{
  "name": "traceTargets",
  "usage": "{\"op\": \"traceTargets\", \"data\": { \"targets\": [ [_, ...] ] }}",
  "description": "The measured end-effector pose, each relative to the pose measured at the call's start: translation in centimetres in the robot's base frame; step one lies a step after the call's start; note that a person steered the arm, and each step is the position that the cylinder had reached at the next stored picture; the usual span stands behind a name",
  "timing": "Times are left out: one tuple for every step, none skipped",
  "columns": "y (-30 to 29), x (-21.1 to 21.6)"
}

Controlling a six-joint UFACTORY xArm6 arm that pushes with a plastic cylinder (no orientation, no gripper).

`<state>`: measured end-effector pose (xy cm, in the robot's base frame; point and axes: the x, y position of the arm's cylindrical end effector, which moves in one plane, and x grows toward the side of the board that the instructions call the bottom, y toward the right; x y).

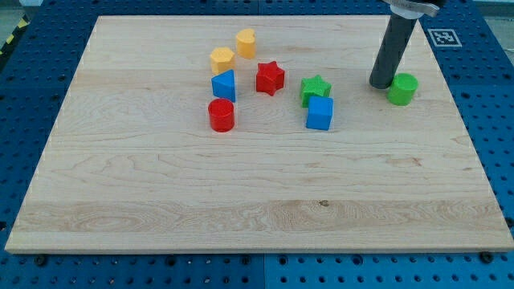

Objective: Point your arm at yellow heart

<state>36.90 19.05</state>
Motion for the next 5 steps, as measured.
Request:
{"op": "traceTargets", "data": {
  "targets": [
    [0.4,1.3],
    [1.1,1.5],
    [1.3,1.1],
    [-2.1,-2.7],
    [-5.2,-7.4]
  ]
}}
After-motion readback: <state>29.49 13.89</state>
